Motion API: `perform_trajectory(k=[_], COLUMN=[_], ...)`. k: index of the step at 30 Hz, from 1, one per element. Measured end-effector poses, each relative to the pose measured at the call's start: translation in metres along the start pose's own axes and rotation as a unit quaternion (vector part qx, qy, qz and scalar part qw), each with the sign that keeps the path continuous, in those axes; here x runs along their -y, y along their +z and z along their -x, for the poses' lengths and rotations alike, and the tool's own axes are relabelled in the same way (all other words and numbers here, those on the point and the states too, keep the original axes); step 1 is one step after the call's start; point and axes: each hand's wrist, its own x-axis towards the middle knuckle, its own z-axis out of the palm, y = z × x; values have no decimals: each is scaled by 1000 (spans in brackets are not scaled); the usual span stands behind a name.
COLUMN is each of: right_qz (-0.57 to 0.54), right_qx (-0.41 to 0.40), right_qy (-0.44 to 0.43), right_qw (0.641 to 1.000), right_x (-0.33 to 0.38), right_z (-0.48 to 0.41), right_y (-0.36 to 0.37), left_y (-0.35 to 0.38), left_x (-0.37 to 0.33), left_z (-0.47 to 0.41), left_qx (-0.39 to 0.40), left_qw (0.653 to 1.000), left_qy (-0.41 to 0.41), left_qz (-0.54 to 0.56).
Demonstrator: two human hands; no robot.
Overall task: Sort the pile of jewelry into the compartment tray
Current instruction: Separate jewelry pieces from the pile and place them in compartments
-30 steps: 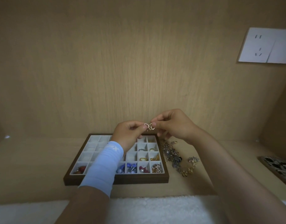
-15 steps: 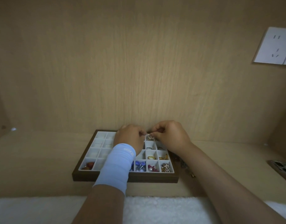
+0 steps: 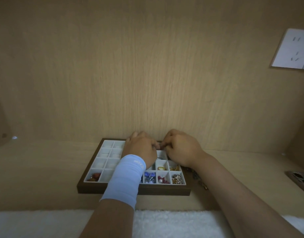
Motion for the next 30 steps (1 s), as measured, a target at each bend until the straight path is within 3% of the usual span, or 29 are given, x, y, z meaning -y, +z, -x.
perform_trajectory(k=[6, 12, 19, 24, 30], right_qz=[18, -66, 113, 165, 158], right_qx=[32, -18, 80, 103, 100], right_qy=[-1, 86, 163, 178, 188], right_qw=[999, 994, 977, 965, 964], right_x=[-1, -18, -57, -60, -60], right_z=[1, 6, 14, 10, 8], right_y=[-8, -43, -65, -47, -39], left_y=[1, 4, 5, 11, 18], left_x=[-1, -3, -7, -25, -21], left_z=[1, 1, 0, 1, 0], left_qx=[-5, 20, -5, 0, 37], left_qw=[1000, 999, 999, 996, 996], left_qy=[12, 12, 37, 94, 80], left_qz=[-10, -40, -27, -8, -1])
